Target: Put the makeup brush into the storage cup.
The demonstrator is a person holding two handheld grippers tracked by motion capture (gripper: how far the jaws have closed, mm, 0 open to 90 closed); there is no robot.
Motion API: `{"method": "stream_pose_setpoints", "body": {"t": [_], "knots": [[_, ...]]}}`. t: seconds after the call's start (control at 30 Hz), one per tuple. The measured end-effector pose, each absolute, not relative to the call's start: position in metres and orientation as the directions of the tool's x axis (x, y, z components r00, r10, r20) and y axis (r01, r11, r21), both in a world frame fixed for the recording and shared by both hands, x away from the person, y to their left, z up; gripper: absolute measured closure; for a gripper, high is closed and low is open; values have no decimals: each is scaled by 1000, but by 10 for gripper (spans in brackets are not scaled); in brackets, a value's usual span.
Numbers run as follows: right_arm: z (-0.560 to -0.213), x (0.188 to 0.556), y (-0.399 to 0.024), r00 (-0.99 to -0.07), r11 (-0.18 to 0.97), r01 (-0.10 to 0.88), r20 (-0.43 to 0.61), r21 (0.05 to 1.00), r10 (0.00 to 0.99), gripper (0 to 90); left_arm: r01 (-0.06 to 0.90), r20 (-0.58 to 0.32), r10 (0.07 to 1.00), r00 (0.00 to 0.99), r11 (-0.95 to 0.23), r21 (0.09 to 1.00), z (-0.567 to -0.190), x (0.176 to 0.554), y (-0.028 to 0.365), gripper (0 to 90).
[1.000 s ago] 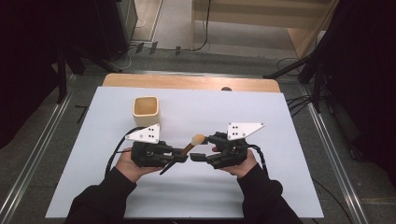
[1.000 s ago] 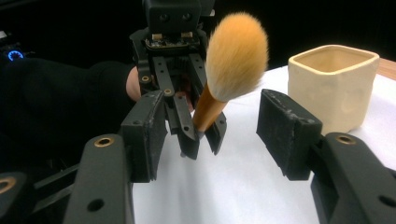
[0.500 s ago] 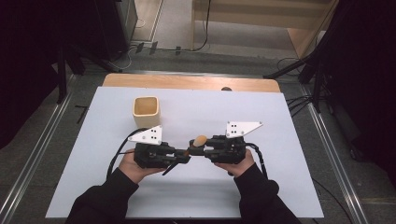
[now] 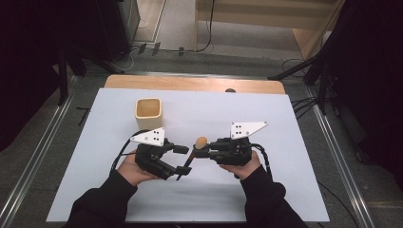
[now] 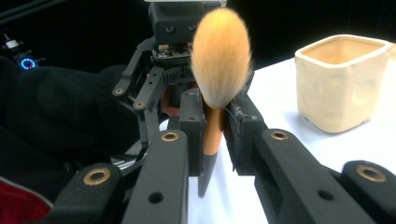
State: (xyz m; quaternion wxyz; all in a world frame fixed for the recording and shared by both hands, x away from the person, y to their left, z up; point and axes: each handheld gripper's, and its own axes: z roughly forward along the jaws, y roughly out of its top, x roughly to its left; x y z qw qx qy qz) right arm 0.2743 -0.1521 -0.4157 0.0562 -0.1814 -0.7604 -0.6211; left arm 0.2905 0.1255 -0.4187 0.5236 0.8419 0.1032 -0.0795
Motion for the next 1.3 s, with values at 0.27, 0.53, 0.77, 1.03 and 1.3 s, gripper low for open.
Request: {"method": "stream_pose_setpoints", "body": {"t": [0.27, 0.53, 0.77, 1.03, 1.3], "knots": [[-413, 273, -151, -932, 170, 335, 299, 927, 207, 795, 228, -215, 79, 973, -426, 875, -420, 287, 122, 296], [-410, 271, -145, -938, 206, 323, 283, 924, 200, 794, 230, -228, 59, 972, -442, 867, -422, 286, 115, 309], [-410, 270, -143, -941, 223, 316, 275, 922, 197, 794, 216, -220, 47, 974, -458, 862, -421, 285, 112, 411], [-410, 270, -141, -940, 237, 321, 279, 917, 195, 794, 238, -239, 58, 969, -464, 853, -417, 285, 114, 649], [-411, 271, -140, -939, 239, 327, 286, 914, 191, 793, 233, -234, 57, 971, -469, 852, -415, 285, 115, 785]]}}
